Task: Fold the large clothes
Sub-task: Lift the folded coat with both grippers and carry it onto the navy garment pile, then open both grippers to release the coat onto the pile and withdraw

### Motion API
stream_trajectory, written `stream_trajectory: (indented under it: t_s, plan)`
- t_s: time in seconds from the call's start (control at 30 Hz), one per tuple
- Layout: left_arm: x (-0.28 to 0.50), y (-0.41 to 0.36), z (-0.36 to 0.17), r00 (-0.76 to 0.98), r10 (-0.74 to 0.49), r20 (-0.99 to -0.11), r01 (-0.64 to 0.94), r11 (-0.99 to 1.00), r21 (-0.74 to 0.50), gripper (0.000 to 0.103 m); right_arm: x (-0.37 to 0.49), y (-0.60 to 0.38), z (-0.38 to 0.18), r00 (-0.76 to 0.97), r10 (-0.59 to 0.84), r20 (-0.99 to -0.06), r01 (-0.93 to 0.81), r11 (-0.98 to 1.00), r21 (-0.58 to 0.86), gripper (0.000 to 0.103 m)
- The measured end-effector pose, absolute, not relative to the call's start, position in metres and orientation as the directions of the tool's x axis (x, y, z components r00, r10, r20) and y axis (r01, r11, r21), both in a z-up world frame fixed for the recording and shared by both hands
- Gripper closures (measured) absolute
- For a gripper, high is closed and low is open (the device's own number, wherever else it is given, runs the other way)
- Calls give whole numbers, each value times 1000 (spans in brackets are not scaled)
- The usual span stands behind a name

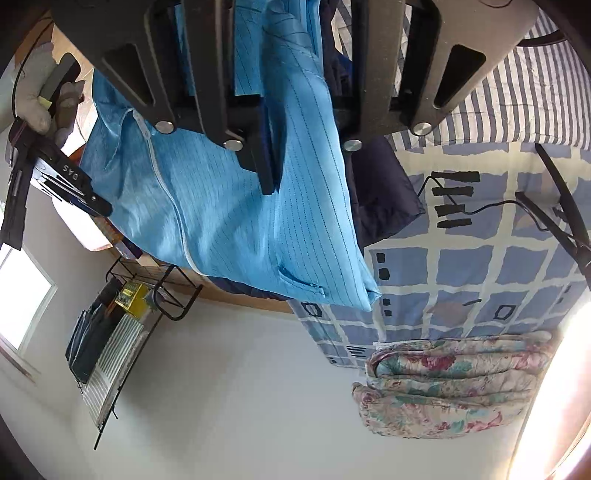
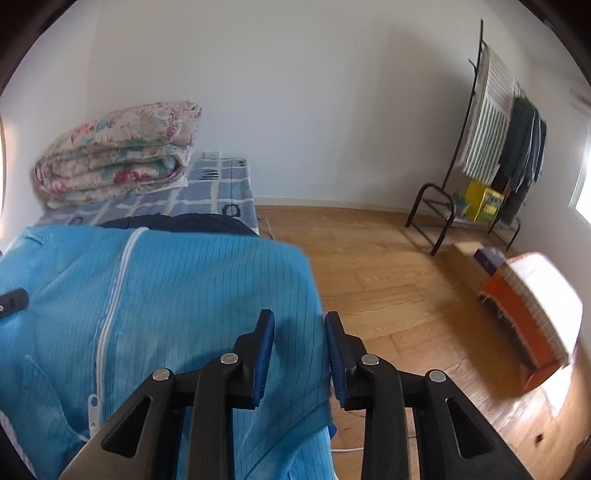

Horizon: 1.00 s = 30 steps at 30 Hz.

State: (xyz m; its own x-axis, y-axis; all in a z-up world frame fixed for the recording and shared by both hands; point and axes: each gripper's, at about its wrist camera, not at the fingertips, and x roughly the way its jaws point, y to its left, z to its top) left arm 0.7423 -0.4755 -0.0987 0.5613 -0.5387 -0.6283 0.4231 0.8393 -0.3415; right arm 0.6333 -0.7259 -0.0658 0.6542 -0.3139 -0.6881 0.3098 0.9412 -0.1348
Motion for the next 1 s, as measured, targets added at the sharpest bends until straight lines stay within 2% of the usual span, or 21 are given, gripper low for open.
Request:
stream_trajectory:
  t_s: [0.1, 0.13, 0.17, 0.23, 0.33, 0.53, 0.6, 0.73, 1.0]
  plan:
    - [741, -475, -100, 575, -517, -635, 414, 853, -319, 56, 622, -739, -69, 641, -326, -695, 335, 933, -129, 76]
    - [742, -473, -100, 577, -510, -638, 407, 857, -317, 41, 618, -743, -69, 643, -321, -695, 339, 933, -118, 76]
    - [741, -471, -100, 586, -503, -635, 402, 861, -312, 35, 613, -746, -70, 645, -320, -694, 345, 932, -109, 76]
    - [738, -467, -99, 604, -488, -630, 393, 870, -298, 34, 606, -751, -70, 644, -319, -695, 358, 929, -94, 75]
    - [738, -461, -98, 605, -478, -637, 382, 876, -294, 27, 602, -753, -69, 636, -330, -698, 373, 923, -95, 71]
    - [724, -454, -94, 610, -458, -647, 376, 886, -272, 26, 583, -749, -60, 634, -334, -697, 391, 917, -84, 47]
    - [712, -452, -89, 625, -451, -637, 387, 888, -249, 26, 576, -745, -56, 633, -346, -693, 394, 914, -96, 43]
    - [690, -446, -79, 624, -466, -627, 408, 879, -246, 26, 556, -734, -41, 635, -354, -686, 394, 913, -106, 39]
    - [618, -417, -34, 637, -496, -590, 438, 863, -253, 25, 490, -706, 17, 662, -358, -658, 386, 916, -111, 39]
